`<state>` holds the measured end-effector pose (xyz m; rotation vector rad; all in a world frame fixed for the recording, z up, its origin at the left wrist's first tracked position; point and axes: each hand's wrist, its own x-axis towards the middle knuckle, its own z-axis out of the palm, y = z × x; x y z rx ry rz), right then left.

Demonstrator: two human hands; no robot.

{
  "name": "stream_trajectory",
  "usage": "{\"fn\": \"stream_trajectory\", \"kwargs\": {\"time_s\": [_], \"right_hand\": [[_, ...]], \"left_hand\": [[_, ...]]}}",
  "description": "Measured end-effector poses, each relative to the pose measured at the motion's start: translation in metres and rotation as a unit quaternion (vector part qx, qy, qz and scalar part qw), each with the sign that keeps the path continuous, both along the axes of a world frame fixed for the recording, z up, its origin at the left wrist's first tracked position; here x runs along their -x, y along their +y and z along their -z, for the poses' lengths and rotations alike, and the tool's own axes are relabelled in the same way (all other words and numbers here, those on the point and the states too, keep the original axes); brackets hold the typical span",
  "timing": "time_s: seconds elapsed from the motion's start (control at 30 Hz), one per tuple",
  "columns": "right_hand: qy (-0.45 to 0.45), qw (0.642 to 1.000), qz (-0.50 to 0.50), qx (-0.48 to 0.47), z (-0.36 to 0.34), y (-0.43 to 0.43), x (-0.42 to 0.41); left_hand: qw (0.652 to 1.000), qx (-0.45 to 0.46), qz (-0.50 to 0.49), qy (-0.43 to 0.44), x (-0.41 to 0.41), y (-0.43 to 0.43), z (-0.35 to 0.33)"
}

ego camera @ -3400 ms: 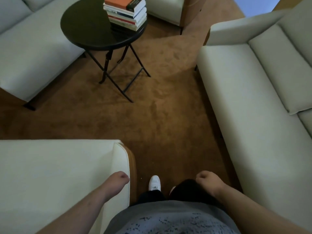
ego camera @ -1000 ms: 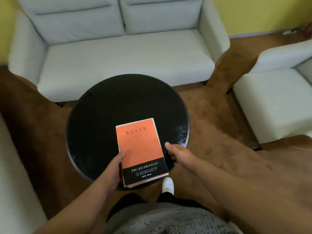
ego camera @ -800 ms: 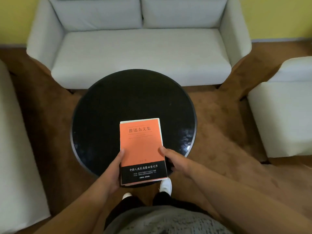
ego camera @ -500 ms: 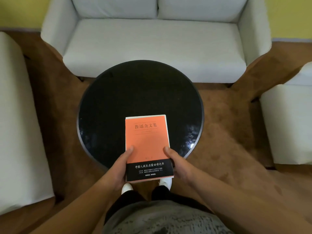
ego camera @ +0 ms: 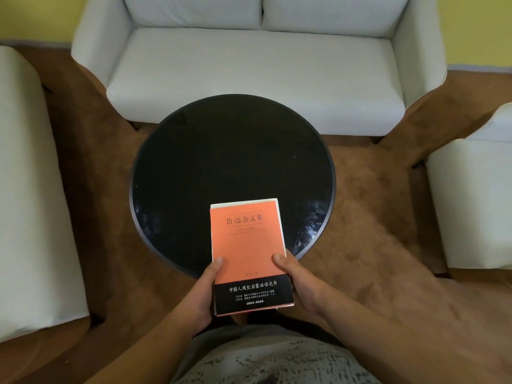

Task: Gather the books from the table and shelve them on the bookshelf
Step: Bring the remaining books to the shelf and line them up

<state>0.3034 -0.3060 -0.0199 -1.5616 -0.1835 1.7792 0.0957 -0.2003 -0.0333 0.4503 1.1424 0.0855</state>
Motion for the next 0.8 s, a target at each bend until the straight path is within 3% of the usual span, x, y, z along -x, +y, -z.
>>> {"fn": "stream_trajectory", "kwargs": {"time_s": [0.3, 0.53, 0.8], "right_hand": [[0.0, 1.0, 0.028, -0.013, -0.015, 0.012, -0.003], [-0.094, 0.987, -0.079, -0.105, -0.081, 0.052, 0.032], [-0.065, 0.964, -0.205, -0.158, -0.131, 0.096, 0.141]], "left_hand": [[0.998, -0.004, -0.041, -0.053, 0.004, 0.005, -0.024], [0.985, -0.11, -0.123, -0.052, 0.049, 0.007, -0.073], [0.951, -0.196, -0.234, -0.056, 0.166, -0.018, -0.108]]}}
